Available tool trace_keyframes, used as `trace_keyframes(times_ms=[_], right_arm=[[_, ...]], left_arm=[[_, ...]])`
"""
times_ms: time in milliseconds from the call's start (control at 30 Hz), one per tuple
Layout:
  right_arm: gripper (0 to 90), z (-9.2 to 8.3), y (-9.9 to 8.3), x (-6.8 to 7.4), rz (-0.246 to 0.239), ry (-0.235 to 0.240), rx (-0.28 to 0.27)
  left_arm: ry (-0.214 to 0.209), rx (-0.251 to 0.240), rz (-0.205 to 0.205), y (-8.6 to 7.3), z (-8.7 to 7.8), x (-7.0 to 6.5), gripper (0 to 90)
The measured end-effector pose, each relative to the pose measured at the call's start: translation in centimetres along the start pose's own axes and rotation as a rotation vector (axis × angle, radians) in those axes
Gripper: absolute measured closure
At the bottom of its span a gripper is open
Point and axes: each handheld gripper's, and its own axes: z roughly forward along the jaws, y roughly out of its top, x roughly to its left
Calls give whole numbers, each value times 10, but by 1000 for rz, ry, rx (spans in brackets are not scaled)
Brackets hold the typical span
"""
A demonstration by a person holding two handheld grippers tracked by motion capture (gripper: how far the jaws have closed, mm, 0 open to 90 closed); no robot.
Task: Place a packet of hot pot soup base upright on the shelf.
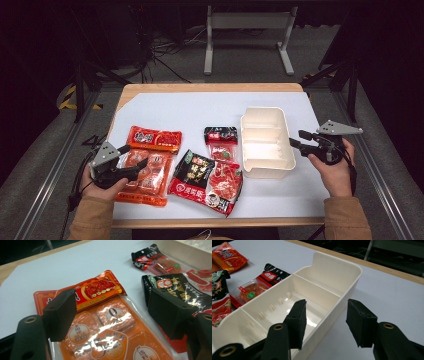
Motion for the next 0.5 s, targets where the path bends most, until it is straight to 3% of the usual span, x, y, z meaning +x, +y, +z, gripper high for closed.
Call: trace_keyframes(times_ms=[500], right_arm=[[464,-3,-2,-3,8,-17,-8]], left_arm=[[-88,-3,52,16,1,-31,227]])
